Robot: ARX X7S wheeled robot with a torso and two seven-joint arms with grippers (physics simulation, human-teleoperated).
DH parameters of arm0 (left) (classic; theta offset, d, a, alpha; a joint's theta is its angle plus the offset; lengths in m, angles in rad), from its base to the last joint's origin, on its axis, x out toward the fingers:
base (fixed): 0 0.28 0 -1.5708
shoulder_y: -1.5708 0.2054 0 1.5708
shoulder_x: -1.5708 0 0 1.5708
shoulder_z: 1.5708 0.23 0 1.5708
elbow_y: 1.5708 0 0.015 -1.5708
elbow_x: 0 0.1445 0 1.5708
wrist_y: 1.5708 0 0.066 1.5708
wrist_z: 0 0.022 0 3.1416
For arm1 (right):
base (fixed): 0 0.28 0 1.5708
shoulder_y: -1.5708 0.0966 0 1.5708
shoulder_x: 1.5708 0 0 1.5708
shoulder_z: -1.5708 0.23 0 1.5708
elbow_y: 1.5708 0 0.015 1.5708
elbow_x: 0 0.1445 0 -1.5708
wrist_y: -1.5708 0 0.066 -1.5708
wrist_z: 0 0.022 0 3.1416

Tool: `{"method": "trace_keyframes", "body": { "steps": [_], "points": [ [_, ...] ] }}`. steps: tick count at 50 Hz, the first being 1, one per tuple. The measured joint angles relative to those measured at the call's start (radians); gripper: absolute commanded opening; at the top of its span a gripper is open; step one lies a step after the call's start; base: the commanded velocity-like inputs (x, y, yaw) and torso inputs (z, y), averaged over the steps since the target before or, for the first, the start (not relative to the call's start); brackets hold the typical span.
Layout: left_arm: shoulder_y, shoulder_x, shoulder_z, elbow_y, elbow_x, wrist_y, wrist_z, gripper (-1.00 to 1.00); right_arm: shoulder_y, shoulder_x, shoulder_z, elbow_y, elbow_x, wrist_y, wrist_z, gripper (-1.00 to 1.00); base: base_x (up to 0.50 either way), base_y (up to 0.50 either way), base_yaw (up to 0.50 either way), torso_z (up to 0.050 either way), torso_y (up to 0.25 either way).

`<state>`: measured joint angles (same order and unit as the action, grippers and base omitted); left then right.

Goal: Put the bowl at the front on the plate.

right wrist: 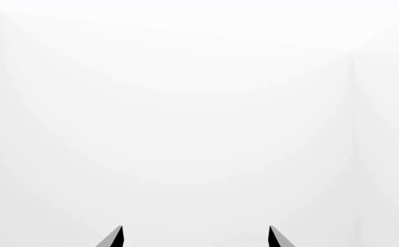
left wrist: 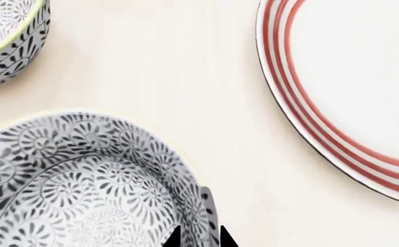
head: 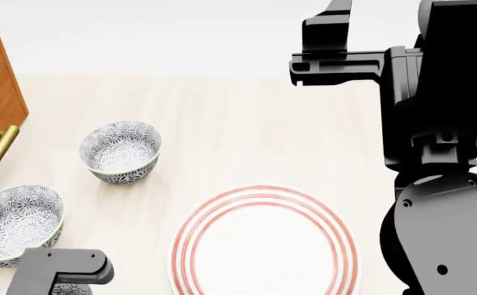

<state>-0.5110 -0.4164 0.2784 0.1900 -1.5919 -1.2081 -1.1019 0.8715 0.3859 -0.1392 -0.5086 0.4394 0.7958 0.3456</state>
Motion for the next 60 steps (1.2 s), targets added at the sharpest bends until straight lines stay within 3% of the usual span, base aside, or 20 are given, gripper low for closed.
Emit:
{"method": "trace_keyframes", "body": {
  "steps": [60],
  "points": [
    [-0.052,-0.051,0.063,0.243,0.179,0.095,0.128,-1.0,-0.024,0.018,-0.006,0.016,-0.009,-0.032,0.016,1.0,0.0,0.0,0.0,0.0,0.0]
  ]
}}
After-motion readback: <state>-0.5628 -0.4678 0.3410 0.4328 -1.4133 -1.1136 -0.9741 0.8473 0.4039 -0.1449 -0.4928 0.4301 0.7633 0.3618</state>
